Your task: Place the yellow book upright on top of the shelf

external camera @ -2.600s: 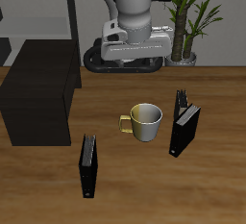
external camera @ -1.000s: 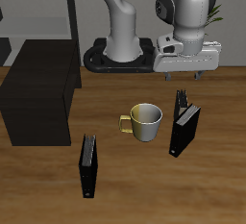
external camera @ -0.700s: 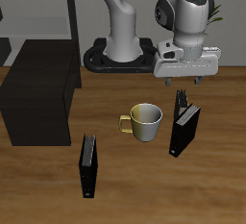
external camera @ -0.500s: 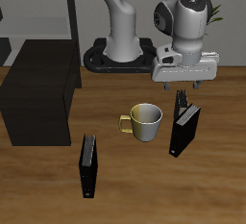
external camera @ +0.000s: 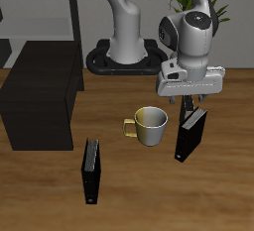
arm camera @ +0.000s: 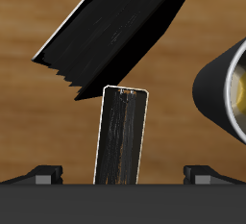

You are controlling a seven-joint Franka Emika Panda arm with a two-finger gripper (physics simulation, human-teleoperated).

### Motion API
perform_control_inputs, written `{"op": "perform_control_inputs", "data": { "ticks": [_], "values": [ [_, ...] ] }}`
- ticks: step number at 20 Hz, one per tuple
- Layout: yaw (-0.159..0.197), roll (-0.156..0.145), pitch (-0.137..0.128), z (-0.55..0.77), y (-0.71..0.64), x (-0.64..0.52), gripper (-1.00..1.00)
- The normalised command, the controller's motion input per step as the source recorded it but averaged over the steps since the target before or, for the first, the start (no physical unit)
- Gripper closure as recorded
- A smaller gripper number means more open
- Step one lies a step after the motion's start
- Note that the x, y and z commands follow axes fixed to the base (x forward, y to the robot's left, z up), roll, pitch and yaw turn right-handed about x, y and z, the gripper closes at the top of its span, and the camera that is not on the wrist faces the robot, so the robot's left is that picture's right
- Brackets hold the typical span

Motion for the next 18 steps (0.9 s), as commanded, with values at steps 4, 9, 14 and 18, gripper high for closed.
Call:
{"op": "perform_control_inputs", "data": {
  "ticks": [4, 9, 14, 18],
  "values": [
    [-0.005, 0.045, 0.049, -0.3, 0.04, 0.06, -1.0],
    [-0.004, -0.003, 0.021, -0.13, -0.03, 0.06, 1.0],
    [-0.009, 0.042, -0.006, 0.17, -0.04, -0.11, 1.0],
    [-0.011, 0.044, 0.009, 0.25, -0.04, -0.13, 1.0]
  ]
}}
